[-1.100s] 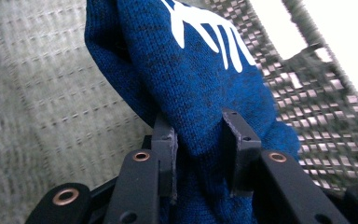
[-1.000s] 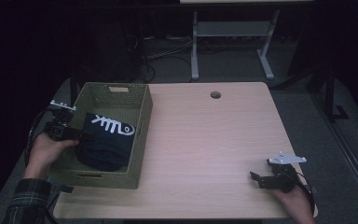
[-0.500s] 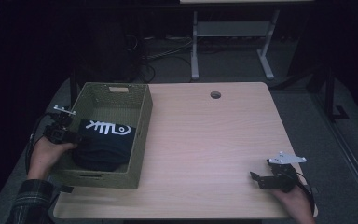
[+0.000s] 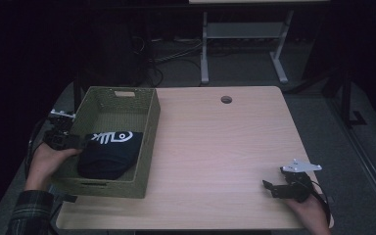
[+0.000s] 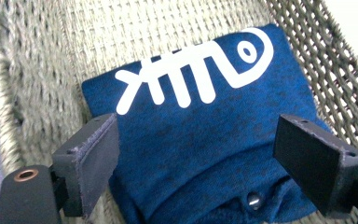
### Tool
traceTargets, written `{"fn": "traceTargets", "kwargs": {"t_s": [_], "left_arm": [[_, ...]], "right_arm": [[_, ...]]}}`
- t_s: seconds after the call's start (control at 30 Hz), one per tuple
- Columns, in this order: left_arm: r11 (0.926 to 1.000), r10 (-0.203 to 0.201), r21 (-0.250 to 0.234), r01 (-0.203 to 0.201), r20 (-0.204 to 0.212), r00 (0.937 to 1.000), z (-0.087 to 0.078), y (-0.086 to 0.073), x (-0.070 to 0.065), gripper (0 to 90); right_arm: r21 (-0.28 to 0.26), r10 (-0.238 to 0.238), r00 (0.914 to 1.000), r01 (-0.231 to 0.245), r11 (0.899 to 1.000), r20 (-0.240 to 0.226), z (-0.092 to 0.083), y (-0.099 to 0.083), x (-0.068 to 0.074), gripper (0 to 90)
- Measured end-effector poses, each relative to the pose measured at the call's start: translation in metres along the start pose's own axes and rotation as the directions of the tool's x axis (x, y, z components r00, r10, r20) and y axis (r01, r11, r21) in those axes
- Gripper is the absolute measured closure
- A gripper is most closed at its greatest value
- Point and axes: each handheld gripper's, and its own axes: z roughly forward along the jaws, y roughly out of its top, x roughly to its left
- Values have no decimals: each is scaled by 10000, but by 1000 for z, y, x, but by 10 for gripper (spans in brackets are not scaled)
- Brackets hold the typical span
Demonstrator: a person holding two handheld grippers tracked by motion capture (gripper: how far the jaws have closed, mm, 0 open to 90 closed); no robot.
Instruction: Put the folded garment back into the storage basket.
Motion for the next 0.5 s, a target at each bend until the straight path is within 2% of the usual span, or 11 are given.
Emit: {"fn": "traceTargets", "kwargs": {"t_s": [0.07, 0.3, 0.5], "left_arm": [[9999, -8, -154, 10, 83, 10000, 1, 2, -3, 135], [9982, 383, -460, -371, 250, 9990, 2, 9, -17, 132], [9924, 702, -1048, -648, 482, 9964, 0, 16, -36, 132]], "right_arm": [[4, -2, 10000, 2, 10000, 3, 0, 0, 0, 134], [12, -13, 10000, 13, 10000, 0, 0, 0, 0, 134], [12, -8, 10000, 8, 10000, 0, 0, 0, 0, 134]]}}
